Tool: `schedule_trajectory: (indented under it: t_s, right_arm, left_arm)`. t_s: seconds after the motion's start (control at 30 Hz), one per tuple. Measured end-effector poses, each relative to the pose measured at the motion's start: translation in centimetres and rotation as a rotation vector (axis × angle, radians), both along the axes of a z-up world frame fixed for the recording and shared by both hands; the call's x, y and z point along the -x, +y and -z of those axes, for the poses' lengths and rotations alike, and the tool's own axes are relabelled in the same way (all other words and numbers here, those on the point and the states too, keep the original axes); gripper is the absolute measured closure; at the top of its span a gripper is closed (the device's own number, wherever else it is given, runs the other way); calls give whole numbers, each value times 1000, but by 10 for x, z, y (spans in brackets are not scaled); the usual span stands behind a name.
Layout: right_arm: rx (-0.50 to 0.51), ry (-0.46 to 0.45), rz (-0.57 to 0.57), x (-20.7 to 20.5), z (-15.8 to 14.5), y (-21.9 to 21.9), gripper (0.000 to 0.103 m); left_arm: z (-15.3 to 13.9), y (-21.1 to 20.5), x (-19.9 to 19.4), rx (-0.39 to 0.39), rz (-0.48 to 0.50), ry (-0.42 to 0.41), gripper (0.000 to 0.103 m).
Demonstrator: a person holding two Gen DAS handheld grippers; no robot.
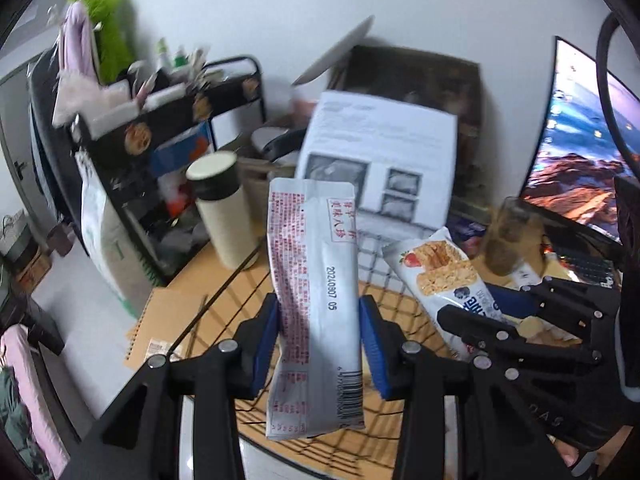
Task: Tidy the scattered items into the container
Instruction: 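Carry both packets over the wire basket and open both tools, then move both open tools back over the desk items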
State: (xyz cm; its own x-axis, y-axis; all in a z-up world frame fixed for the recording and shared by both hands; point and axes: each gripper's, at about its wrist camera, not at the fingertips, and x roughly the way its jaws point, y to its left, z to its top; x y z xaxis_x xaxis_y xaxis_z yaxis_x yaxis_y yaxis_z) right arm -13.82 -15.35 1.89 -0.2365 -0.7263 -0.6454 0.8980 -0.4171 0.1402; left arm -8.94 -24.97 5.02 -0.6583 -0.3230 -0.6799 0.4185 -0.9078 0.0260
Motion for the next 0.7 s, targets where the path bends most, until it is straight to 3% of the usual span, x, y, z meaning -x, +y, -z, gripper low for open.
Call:
schedule_trajectory:
  t_s: [0.2, 0.23, 0.27, 0.37, 0.53, 0.7]
  right_arm:
    - [-21, -4, -16, -8, 13, -30, 70]
    - [-20, 0, -18, -9, 14, -31, 68]
    - [-16, 5, -18, -8, 13, -32, 67]
    - [-1, 3, 0, -9, 10, -33, 44]
    - [-1, 10, 26, -8, 5, -33, 35]
    - [53, -33, 29, -7, -3, -19, 35]
  left_arm:
    - [12, -24, -9, -14, -18, -2, 55]
    - [11, -24, -9, -11, -20, 2, 51]
    - [10, -24, -10, 1, -26, 12, 37]
    - [5, -27, -15, 24, -53, 40, 29]
    - [1, -32, -17, 14, -50, 54, 27]
    - [1, -24, -16, 44, -29, 41, 27]
